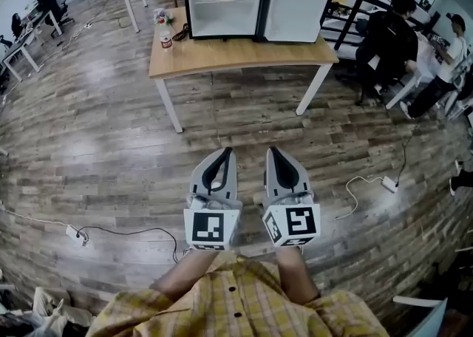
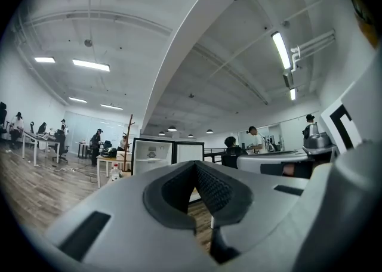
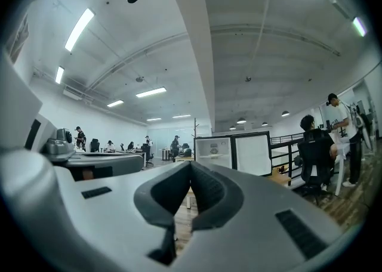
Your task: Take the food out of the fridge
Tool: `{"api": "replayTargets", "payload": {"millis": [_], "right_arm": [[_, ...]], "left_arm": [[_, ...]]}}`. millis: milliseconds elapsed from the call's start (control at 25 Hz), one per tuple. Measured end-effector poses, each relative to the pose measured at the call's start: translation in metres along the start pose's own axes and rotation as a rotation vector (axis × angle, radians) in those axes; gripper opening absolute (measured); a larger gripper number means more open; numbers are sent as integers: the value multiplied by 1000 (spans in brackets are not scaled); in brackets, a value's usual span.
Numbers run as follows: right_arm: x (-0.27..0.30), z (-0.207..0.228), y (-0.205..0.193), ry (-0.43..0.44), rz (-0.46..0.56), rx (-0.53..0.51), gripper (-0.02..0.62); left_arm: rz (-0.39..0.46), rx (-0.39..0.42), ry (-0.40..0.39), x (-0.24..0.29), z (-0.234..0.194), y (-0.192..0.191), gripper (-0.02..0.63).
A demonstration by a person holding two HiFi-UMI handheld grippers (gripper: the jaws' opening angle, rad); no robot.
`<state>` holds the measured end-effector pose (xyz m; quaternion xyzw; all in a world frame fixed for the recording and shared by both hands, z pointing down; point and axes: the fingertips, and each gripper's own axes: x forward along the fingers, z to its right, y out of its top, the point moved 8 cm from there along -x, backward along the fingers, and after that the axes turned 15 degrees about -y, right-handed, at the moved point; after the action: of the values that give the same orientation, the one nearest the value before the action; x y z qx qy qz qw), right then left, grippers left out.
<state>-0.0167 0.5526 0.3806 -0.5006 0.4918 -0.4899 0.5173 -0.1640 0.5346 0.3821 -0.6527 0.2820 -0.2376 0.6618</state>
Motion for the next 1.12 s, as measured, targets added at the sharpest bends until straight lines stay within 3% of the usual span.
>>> {"api": "replayTargets", "payload": {"millis": [240,640,1120], "right_arm": [[86,2,-9,2,1,7,6],[226,2,5,-32,1,-17,6],[313,-17,31,-66,1,-73,6]], "left_arm": [[-12,26,2,63,-61,-6,8],[-3,-6,-50,163,-155,2,7],[25,-37,-74,225,-235,13,7]]}}
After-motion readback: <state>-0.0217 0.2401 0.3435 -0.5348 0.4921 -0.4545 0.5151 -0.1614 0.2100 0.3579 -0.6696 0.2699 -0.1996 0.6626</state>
